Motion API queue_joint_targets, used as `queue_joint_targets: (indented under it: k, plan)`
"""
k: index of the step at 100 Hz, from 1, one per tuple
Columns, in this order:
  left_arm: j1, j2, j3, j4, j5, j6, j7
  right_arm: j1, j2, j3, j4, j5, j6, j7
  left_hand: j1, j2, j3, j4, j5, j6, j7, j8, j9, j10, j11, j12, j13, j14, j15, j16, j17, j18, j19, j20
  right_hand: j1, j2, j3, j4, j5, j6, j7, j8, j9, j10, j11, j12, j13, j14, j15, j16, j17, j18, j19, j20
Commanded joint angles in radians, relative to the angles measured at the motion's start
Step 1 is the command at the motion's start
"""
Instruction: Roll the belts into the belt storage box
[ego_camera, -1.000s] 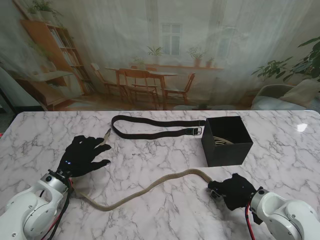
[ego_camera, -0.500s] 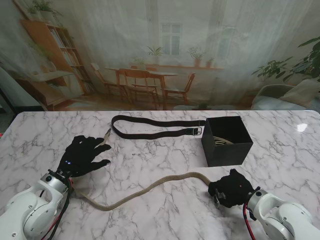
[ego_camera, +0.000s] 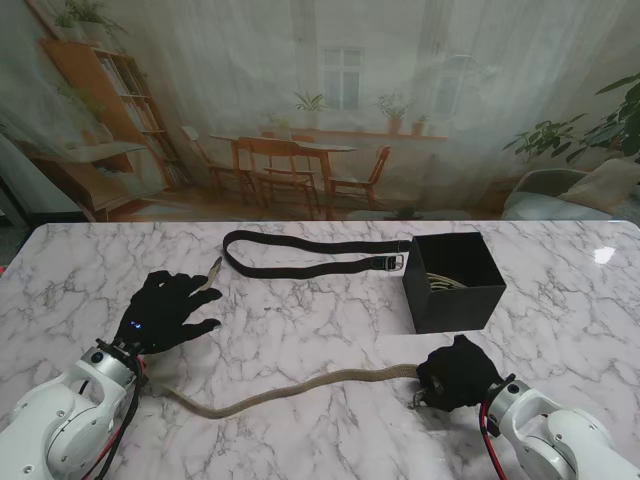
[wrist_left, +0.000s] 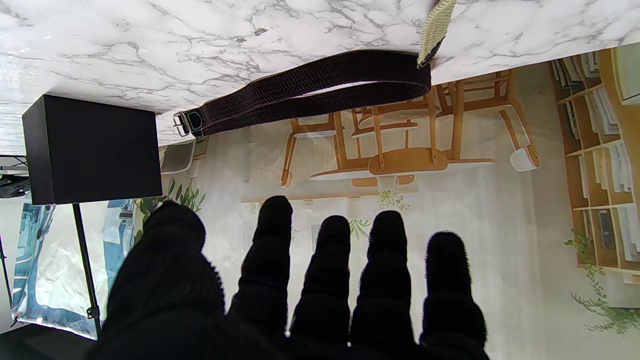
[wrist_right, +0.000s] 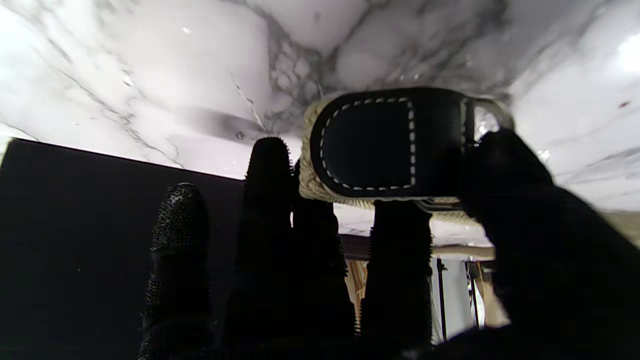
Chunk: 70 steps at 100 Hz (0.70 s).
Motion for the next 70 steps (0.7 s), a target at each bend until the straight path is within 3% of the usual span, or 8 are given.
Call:
queue_joint_targets:
  k: [1,18,36,46,53,60,63,70]
  plan:
    - [0.001,-0.002,0.002,0.0,-0.002,-0.002,-0.013,0.01,-0.008,-0.01,0.021,0.006,0.01,-0.017,0.031,0.049,-0.018,-0.015,-0.019,0.024,-0.008,0.005,-0.027,0.007,0.012,0.007,-0.006,0.008,0.015,0.006,-0.02,0.028,0.012,0.005,0.006,0.007,0.049,0.0,0.078,0.014,0.124,0.006,0.063,-0.031,0.016,-0.011,0.062,0.014,0.06,0.029,0.02,0.038,0.042,0.022]
    - [0.001,-0.002,0.002,0.001,-0.003,-0.003,-0.013,0.013,-0.013,-0.018,0.023,0.05,0.029,0.009,0.031,0.05,-0.018,-0.016,-0.019,0.025,-0.007,0.005,-0.028,0.007,0.012,0.007,-0.009,0.008,0.014,0.006,-0.02,0.028,0.012,0.005,0.058,0.032,0.025,-0.013,0.007,0.02,0.076,0.008,0.207,-0.043,0.049,0.01,0.171,0.023,0.143,0.079,0.057,0.028,0.085,0.029]
    - [0.0,-0.002,0.003,0.002,-0.003,-0.004,-0.012,0.019,-0.014,-0.027,0.038,0.049,0.032,-0.017,0.03,0.05,-0.019,-0.016,-0.019,0.025,-0.007,0.005,-0.027,0.006,0.013,0.007,-0.007,0.008,0.015,0.007,-0.02,0.029,0.013,0.006,0.119,0.042,0.028,-0.018,-0.055,0.035,0.024,-0.029,0.286,-0.053,0.075,0.037,0.239,0.009,0.194,0.106,0.083,0.019,0.105,0.029]
    - [0.0,-0.002,0.003,0.002,-0.003,-0.005,-0.01,0.026,-0.014,-0.033,0.05,0.041,0.03,-0.046,0.03,0.05,-0.018,-0.016,-0.02,0.025,-0.007,0.005,-0.026,0.006,0.014,0.008,-0.007,0.007,0.015,0.007,-0.019,0.028,0.013,0.006,0.171,0.043,0.036,-0.024,-0.088,0.061,-0.001,-0.066,0.341,-0.078,0.099,0.059,0.284,-0.011,0.233,0.122,0.106,0.005,0.121,0.026]
    - [-0.001,-0.002,0.004,0.003,-0.003,-0.006,-0.008,0.03,-0.013,-0.037,0.057,0.032,0.03,-0.059,0.03,0.05,-0.019,-0.016,-0.021,0.026,-0.008,0.005,-0.025,0.005,0.014,0.008,-0.006,0.008,0.016,0.007,-0.019,0.028,0.013,0.007,0.213,0.041,0.052,-0.022,-0.185,0.08,-0.082,-0.152,0.39,-0.121,0.127,0.078,0.314,-0.03,0.264,0.131,0.125,-0.008,0.133,0.021]
    - [-0.001,-0.002,0.004,0.003,-0.003,-0.006,-0.007,0.033,-0.012,-0.041,0.063,0.02,0.031,-0.071,0.03,0.051,-0.018,-0.016,-0.022,0.026,-0.008,0.005,-0.026,0.004,0.014,0.008,-0.006,0.008,0.016,0.007,-0.019,0.028,0.014,0.007,0.177,0.056,0.111,0.02,-0.242,0.076,-0.248,-0.24,0.408,-0.131,0.134,0.083,0.316,-0.035,0.296,0.138,0.138,-0.014,0.144,0.012]
    - [-0.001,-0.002,0.004,0.003,-0.003,-0.006,-0.007,0.033,-0.011,-0.041,0.063,0.019,0.032,-0.07,0.03,0.051,-0.019,-0.016,-0.022,0.025,-0.008,0.005,-0.025,0.005,0.015,0.008,-0.006,0.008,0.016,0.007,-0.019,0.028,0.014,0.007,0.168,0.066,0.133,0.067,-0.291,0.051,-0.346,-0.172,0.413,-0.125,0.135,0.086,0.315,-0.028,0.312,0.129,0.139,-0.01,0.15,0.001]
    - [-0.001,-0.002,0.004,0.004,-0.003,-0.007,-0.006,0.037,-0.011,-0.048,0.071,0.017,0.037,-0.082,0.03,0.05,-0.019,-0.016,-0.024,0.027,-0.009,0.005,-0.024,0.004,0.015,0.009,-0.005,0.008,0.016,0.008,-0.018,0.028,0.015,0.007,0.184,0.067,0.147,0.084,-0.408,-0.062,-0.352,-0.137,0.422,-0.109,0.144,0.093,0.316,-0.012,0.346,0.137,0.146,-0.008,0.156,-0.001]
